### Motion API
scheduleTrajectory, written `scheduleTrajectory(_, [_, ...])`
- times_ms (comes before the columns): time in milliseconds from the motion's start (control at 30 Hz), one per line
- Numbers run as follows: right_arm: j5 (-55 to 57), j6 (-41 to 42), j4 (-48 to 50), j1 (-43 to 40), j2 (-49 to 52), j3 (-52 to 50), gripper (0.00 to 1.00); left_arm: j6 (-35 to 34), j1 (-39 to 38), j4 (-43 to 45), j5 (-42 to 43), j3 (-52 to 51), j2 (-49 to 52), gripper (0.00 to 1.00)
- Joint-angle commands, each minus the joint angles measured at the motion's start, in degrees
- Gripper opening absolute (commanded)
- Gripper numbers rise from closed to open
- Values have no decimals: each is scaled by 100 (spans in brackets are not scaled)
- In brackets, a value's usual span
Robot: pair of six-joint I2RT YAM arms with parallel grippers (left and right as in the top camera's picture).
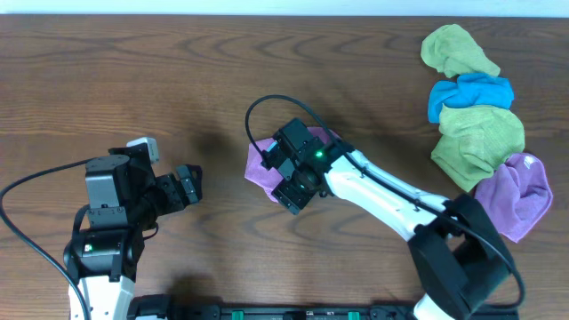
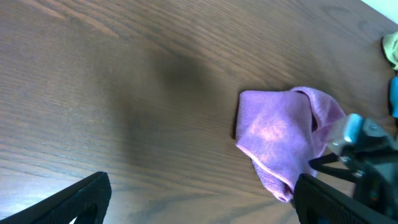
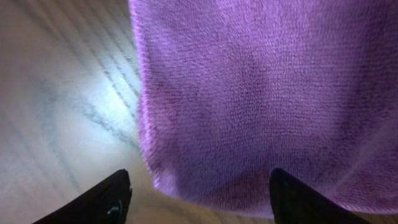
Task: Fold the cloth
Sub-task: 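Lower the purple cloth onto the open table center with the right gripper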
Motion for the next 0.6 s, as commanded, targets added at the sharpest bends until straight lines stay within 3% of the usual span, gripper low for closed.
scheduleTrajectory(0, [151, 109, 81, 90, 107, 26, 68, -90, 35, 9, 105, 105, 9, 95])
scheduleTrajectory(233, [247, 168, 319, 90, 131, 26, 52, -90, 35, 9, 105, 105, 9, 95])
scheduleTrajectory(300, [247, 170, 398, 90, 133, 26, 39, -90, 35, 9, 105, 105, 9, 95])
scheduleTrajectory(433, [245, 197, 404, 90, 151, 26, 1, -90, 35, 7, 103, 105, 9, 95])
scheduleTrajectory(567, [343, 219, 323, 87, 90, 59, 1, -85, 35, 9, 90, 105, 9, 95])
